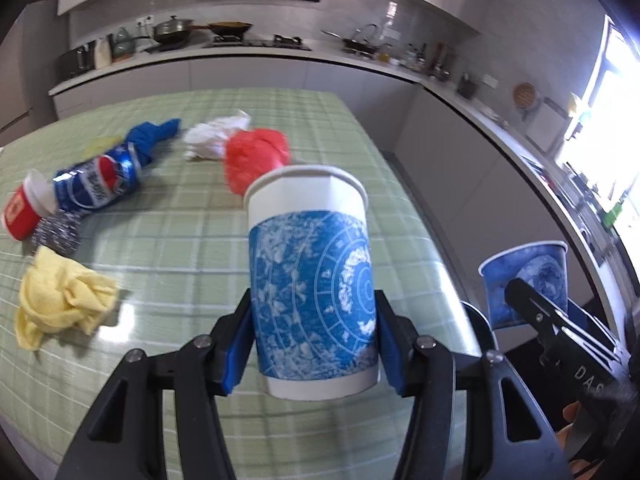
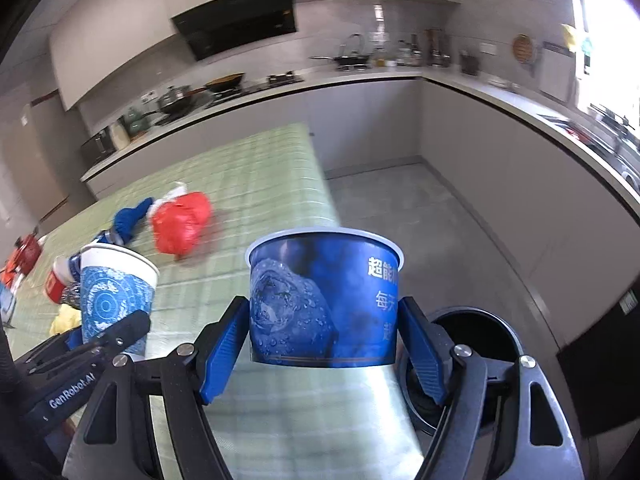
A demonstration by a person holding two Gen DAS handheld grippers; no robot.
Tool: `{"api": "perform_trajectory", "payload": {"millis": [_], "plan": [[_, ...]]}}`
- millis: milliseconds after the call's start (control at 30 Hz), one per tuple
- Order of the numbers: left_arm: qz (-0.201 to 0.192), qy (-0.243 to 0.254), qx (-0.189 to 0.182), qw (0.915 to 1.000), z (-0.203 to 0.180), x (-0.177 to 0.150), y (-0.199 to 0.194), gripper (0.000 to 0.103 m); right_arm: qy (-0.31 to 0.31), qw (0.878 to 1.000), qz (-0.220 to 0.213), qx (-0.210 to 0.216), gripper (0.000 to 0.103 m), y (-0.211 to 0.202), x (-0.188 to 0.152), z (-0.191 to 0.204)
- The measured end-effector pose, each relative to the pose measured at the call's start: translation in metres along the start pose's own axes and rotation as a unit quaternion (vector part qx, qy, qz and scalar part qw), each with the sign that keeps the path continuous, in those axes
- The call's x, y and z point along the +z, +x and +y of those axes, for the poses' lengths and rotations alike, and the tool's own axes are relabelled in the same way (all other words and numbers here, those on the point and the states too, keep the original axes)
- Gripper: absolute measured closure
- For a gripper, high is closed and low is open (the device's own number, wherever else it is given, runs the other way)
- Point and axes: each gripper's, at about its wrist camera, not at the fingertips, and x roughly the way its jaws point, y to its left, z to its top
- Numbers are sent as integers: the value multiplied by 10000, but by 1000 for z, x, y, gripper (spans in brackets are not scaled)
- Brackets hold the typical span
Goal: Collect trash
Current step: 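Carry the paper cup and blue bowl over the black bucket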
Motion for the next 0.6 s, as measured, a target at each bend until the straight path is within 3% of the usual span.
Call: {"api": "perform_trajectory", "payload": {"millis": [300, 600], "plan": [[58, 315, -286, 9991, -59, -18, 1, 47, 483, 9977, 67, -479, 27, -28, -23, -77], [35, 136, -210, 9997, -149, -36, 17, 47, 468, 9983, 208, -274, 27, -29, -26, -183]]}}
